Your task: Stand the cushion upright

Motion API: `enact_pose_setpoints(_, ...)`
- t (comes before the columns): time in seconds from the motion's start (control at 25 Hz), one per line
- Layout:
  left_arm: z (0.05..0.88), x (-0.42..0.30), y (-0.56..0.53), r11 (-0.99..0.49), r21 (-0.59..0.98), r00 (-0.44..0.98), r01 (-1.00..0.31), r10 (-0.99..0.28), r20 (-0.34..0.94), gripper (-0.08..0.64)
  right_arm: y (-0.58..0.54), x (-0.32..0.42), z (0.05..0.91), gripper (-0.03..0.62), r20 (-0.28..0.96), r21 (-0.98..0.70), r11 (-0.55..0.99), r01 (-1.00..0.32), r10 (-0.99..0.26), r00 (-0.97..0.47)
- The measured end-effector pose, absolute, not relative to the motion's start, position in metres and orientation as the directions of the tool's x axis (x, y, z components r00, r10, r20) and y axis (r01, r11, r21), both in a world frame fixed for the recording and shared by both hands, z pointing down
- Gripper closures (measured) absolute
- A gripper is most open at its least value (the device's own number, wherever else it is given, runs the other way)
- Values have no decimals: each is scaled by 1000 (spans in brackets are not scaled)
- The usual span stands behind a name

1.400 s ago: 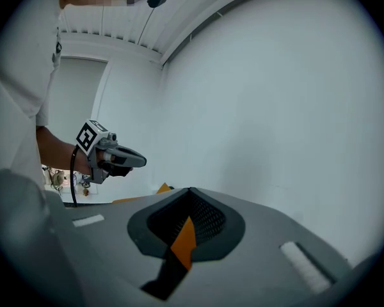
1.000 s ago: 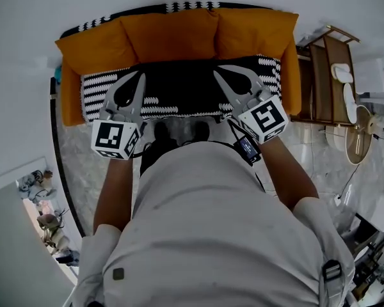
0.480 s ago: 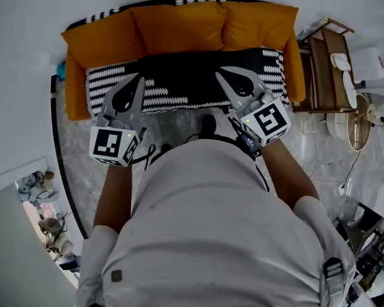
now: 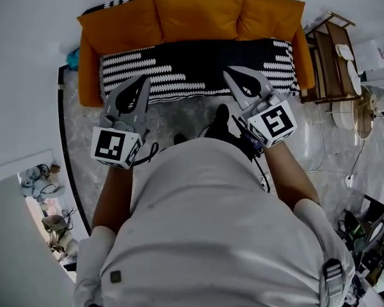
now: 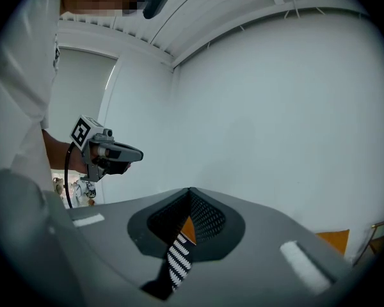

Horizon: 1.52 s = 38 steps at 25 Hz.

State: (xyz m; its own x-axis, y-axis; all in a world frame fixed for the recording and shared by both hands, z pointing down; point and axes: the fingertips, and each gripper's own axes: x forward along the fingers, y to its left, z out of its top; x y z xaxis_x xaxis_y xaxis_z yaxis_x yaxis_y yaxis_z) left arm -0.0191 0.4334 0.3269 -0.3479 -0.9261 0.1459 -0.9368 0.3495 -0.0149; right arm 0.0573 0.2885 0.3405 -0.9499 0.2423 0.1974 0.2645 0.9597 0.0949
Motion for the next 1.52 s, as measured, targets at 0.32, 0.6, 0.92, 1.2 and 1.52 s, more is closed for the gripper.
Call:
enact_pose_setpoints(0.32, 319, 13, 496, 326, 10, -322, -945, -940, 115, 557, 354, 96, 333, 581, 201, 119, 963, 241, 215, -956)
enact_pose_setpoints(0.6, 320, 38, 512, 323, 21, -319, -946, -941, 110, 557, 370, 127, 330, 581, 187, 116, 969, 218, 195, -963)
enact_pose_setpoints(0.92, 319, 49, 523, 326, 16, -323, -945, -942, 96, 557, 382, 142, 331, 581, 172, 104, 973, 206, 186, -967)
enact_pose_setpoints(1.2, 318, 48, 523, 321, 23, -319, -947, -944, 83, 557, 387, 142, 326, 581, 164, 122, 973, 198, 177, -971)
enact_pose_setpoints(1.52, 326, 40, 526, 325, 40, -321, -945, -943, 92, 557, 391, 137, 327, 581, 175, 140, 972, 190, 165, -971)
